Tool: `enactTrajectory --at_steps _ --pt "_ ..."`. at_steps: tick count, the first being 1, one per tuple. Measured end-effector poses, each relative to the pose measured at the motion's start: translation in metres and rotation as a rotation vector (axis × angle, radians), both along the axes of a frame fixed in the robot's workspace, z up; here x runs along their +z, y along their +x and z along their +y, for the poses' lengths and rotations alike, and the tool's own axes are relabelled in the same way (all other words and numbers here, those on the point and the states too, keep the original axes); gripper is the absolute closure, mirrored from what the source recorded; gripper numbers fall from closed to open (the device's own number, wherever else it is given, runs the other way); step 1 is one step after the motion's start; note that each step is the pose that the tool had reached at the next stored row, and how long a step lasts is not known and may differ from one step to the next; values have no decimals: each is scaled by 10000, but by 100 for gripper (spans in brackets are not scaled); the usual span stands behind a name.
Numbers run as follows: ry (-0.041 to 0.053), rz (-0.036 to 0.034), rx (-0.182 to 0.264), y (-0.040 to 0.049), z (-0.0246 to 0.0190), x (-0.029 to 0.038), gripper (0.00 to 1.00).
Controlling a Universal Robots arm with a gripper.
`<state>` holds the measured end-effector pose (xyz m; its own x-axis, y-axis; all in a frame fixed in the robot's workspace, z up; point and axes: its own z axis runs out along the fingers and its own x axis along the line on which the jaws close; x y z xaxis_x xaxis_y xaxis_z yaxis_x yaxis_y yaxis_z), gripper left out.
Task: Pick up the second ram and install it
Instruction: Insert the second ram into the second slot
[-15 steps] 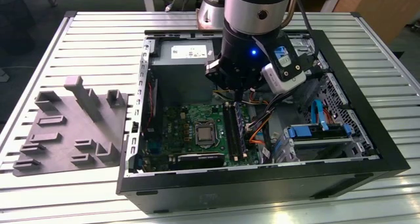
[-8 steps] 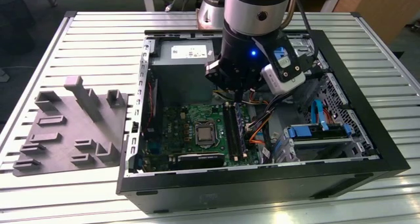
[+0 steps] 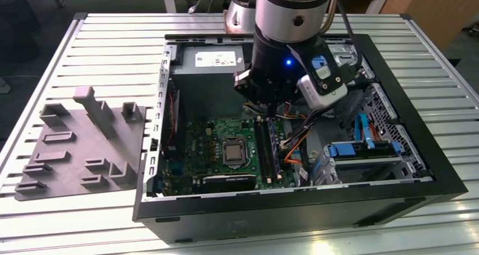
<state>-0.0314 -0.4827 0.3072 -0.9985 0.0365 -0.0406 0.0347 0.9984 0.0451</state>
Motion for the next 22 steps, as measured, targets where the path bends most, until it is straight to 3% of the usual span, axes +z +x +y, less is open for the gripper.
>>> enactTrajectory --at_steps 22 --pt "0 0 0 -1 0 -80 89"
